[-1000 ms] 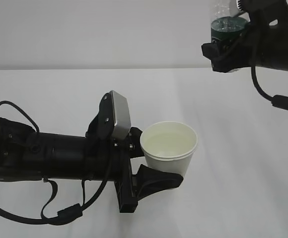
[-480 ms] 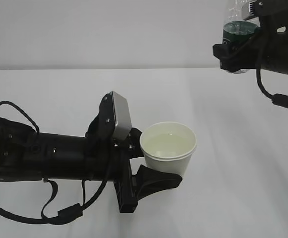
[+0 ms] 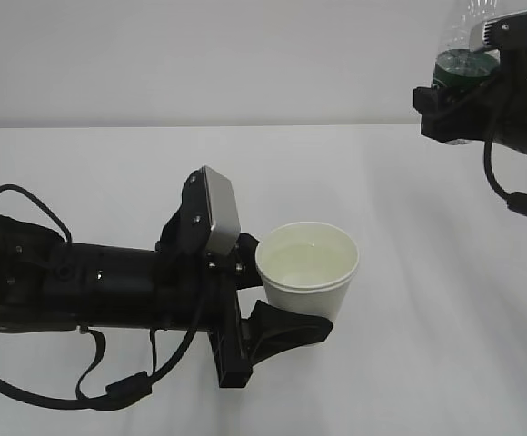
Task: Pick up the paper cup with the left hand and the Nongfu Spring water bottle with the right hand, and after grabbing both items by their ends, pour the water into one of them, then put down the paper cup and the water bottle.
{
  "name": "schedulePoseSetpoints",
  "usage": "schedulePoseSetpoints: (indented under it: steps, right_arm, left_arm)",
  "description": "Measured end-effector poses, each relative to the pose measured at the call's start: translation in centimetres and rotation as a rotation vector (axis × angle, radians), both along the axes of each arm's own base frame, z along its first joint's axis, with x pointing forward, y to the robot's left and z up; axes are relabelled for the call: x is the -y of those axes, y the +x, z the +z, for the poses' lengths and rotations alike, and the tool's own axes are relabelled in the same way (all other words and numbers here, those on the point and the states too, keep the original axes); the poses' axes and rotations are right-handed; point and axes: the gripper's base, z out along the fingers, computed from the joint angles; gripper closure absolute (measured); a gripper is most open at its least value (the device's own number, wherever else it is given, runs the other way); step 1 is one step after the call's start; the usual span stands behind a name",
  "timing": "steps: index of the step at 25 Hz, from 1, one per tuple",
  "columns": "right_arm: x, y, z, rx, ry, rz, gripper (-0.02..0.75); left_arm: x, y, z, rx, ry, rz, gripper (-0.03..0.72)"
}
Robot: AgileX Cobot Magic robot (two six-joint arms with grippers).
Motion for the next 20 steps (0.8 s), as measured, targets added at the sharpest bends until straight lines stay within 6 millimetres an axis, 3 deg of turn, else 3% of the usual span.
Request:
schedulePoseSetpoints:
  steps: [9, 16, 20]
  right_arm:
    - [0.9, -1.2, -3.0, 0.007, 0.043, -0.095, 0.246]
    - [1.4, -1.9, -3.7, 0.028, 0.007, -0.144, 0.246]
    - [1.6, -1.9, -5.1, 0.031, 0.011, -0.158, 0.246]
  left_arm:
    - [0.0, 0.0, 0.0, -0.002, 0.0, 0.005, 0.215]
    - [0.0, 0.2, 0.1, -0.009, -0.011, 0.03, 0.215]
    - [0.0, 0.3, 0.1, -0.01, -0.012, 0.032, 0.215]
